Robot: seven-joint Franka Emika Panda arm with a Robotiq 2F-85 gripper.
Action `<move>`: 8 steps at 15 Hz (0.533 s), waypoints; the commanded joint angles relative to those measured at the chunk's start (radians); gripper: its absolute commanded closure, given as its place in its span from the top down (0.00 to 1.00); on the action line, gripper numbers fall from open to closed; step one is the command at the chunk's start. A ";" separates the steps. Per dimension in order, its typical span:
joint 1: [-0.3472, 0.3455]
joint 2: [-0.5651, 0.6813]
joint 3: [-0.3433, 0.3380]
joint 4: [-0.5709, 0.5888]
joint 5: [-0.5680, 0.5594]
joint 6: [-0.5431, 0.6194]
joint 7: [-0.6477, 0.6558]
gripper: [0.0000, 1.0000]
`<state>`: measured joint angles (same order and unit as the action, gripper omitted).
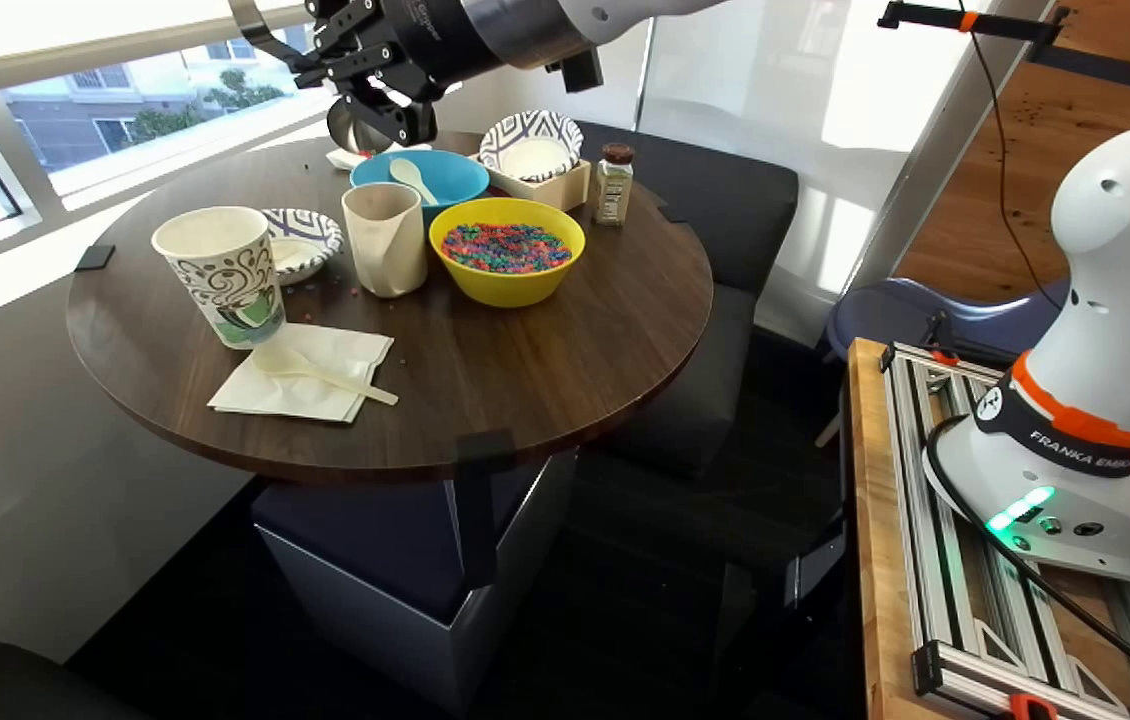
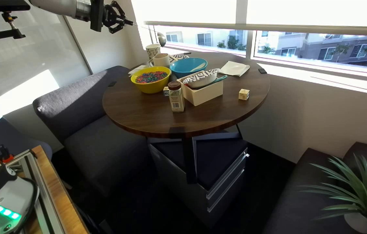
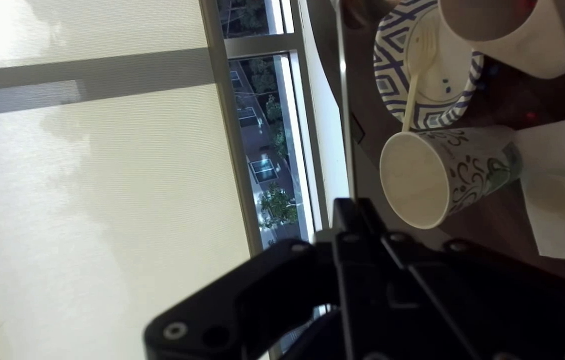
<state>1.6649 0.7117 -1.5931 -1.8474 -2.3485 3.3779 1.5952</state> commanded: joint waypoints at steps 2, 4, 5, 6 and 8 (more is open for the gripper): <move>0.039 0.007 -0.017 -0.033 -0.024 -0.029 -0.013 0.01; 0.044 0.014 -0.021 -0.039 -0.025 -0.039 -0.017 0.01; 0.039 -0.005 -0.013 -0.037 -0.020 -0.007 -0.018 0.01; 0.045 0.014 -0.022 -0.042 -0.024 -0.036 -0.018 0.01; 0.046 0.011 -0.022 -0.042 -0.022 -0.036 -0.018 0.01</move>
<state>1.6820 0.7129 -1.5943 -1.8663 -2.3550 3.3700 1.5811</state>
